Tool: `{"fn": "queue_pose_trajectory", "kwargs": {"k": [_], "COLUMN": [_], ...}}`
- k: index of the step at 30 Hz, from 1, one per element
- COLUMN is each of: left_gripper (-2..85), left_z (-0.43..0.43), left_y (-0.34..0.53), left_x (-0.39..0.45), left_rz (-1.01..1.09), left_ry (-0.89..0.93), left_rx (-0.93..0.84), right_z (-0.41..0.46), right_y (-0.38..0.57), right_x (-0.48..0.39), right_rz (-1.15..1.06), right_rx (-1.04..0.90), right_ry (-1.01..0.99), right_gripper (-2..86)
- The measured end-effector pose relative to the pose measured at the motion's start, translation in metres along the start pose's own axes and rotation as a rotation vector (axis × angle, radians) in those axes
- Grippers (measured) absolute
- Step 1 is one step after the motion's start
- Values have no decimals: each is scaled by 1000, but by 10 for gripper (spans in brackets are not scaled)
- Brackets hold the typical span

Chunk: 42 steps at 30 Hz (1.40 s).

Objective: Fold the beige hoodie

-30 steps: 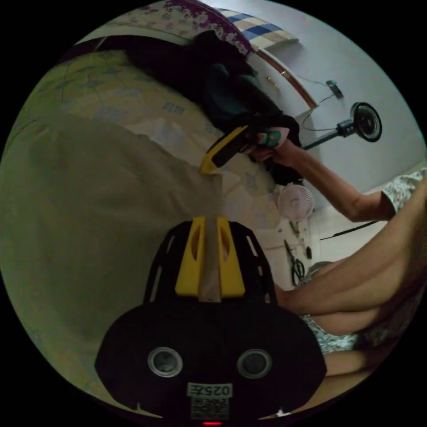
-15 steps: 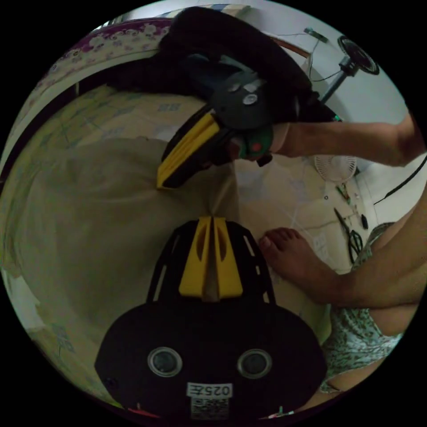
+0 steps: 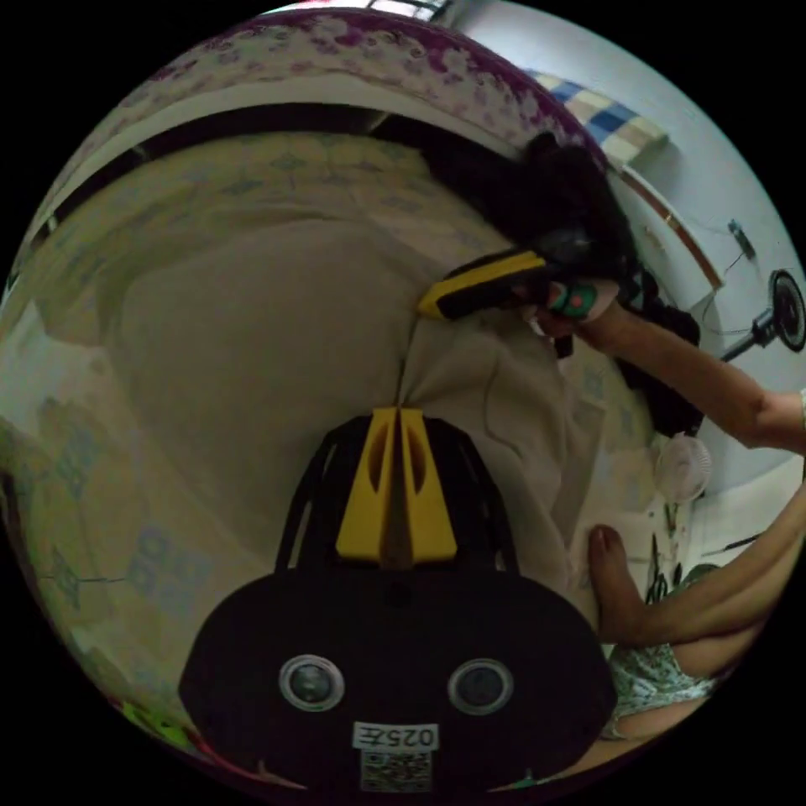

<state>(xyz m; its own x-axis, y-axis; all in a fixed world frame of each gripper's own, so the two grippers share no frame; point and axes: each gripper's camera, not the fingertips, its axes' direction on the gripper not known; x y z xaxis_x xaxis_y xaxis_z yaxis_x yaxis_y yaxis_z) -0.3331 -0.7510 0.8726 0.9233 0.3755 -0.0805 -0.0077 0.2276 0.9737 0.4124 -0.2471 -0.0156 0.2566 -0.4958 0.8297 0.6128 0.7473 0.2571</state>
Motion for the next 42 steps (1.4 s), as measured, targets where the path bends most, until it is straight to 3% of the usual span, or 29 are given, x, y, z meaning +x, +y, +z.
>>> {"fn": "queue_pose_trajectory", "kwargs": {"k": [4,8,10,14,16,22,26,29,31,34,37,39,42], "left_gripper": [-13,-12,-11,0,-10,-11,-10,-9,-9,-9,-9,-9,-9], "left_z": [-35,-53,-48,-21,-11,39,0,-45,-60,-55,-37,-20,-31], "left_y": [15,34,36,30,31,56,55,41,33,32,48,65,81], "left_x": [10,7,14,48,68,170,160,119,93,66,77,91,90], "left_rz": [40,-37,-25,36,108,468,423,343,279,231,294,333,299], "left_ry": [73,422,488,454,514,607,575,422,362,385,442,341,385], "left_rx": [32,107,94,-27,-37,-315,-164,3,26,-47,-205,-310,-236], "right_z": [-42,-74,-78,-72,-77,-103,-118,-102,-90,-79,-75,-68,-81], "right_y": [29,62,65,79,94,140,129,106,95,83,81,85,81], "right_x": [36,57,61,54,50,59,78,94,102,106,96,90,93], "right_rz": [129,167,160,135,139,229,198,156,135,99,16,-44,-40], "right_rx": [42,165,129,-119,-144,-122,6,-66,-97,-150,-303,-440,-407], "right_ry": [-251,-550,-623,-522,-522,-477,-403,-383,-444,-565,-496,-429,-438], "right_gripper": [-3,58,81,126,144,178,167,167,165,146,82,27,14]}}
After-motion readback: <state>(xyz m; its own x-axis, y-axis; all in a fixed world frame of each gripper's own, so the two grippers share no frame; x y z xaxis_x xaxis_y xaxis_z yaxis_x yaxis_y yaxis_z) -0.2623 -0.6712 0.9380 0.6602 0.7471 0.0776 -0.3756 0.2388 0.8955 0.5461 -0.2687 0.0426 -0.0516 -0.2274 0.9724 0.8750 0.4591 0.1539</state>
